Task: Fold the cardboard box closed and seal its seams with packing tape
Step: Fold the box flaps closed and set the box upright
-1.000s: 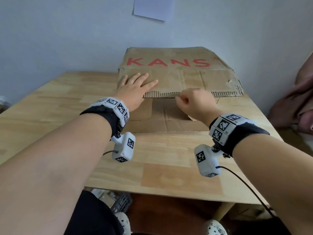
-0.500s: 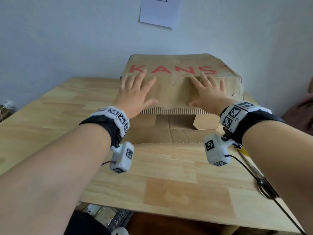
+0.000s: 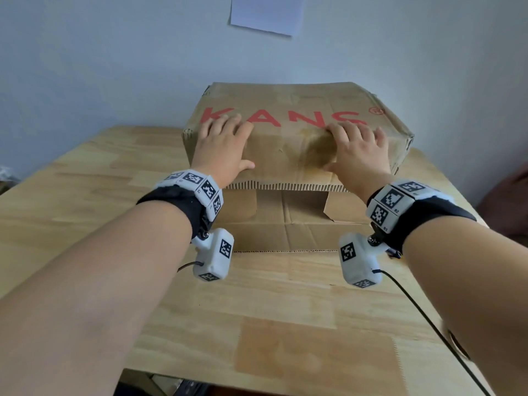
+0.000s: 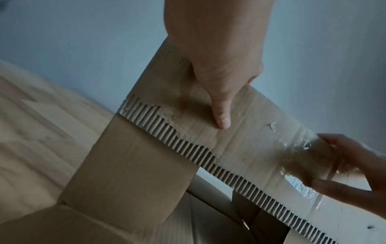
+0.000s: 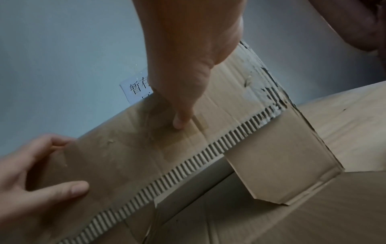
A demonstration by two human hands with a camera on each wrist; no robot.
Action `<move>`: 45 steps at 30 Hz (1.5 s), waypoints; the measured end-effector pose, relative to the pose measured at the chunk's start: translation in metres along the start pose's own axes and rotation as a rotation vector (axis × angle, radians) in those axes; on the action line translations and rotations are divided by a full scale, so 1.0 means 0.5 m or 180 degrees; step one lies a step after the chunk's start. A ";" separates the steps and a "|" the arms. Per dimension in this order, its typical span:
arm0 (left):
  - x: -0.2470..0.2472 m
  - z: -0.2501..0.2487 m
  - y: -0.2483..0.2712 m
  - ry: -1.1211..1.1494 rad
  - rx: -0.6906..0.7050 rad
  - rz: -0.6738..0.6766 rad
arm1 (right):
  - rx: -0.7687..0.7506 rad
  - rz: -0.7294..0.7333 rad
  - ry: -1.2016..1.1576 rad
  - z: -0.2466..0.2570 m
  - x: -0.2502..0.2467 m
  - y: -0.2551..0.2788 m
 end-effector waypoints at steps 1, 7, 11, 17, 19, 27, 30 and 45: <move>0.002 0.001 0.000 -0.0010 0.0028 -0.0061 | 0.0006 -0.0077 0.0040 -0.001 0.006 0.003; 0.013 0.004 0.010 -0.0064 0.0128 -0.0259 | 0.0079 -0.0502 -0.0037 -0.010 0.025 0.012; 0.010 -0.005 0.014 -0.0058 0.0051 -0.0206 | 0.0195 -0.0444 -0.0214 0.002 0.026 0.021; -0.008 -0.034 0.037 -0.0090 -0.0332 -0.0244 | -0.0049 -0.0275 -0.0576 0.055 0.000 0.099; -0.014 -0.047 0.040 -0.0093 -0.0323 -0.0258 | -0.0499 0.0160 -0.0590 0.079 0.007 0.141; -0.006 -0.076 0.134 0.0427 -0.0282 0.0175 | -0.1258 0.1305 0.0266 0.100 0.037 0.197; 0.013 -0.066 0.168 0.0462 -0.0162 0.0625 | -0.1255 0.1123 0.0439 0.108 0.038 0.201; 0.071 -0.113 0.215 -0.0502 0.0656 0.1143 | -0.0622 0.0623 0.0427 0.093 0.075 0.189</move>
Point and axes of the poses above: each hand's wrist, its own y-axis away from the middle knuckle, its own x-axis out of the palm, z = x × y, the point moved 2 cm from there along -y, towards the middle knuckle, and after that the axes turned 9 degrees about -z, right-handed, at the moved point
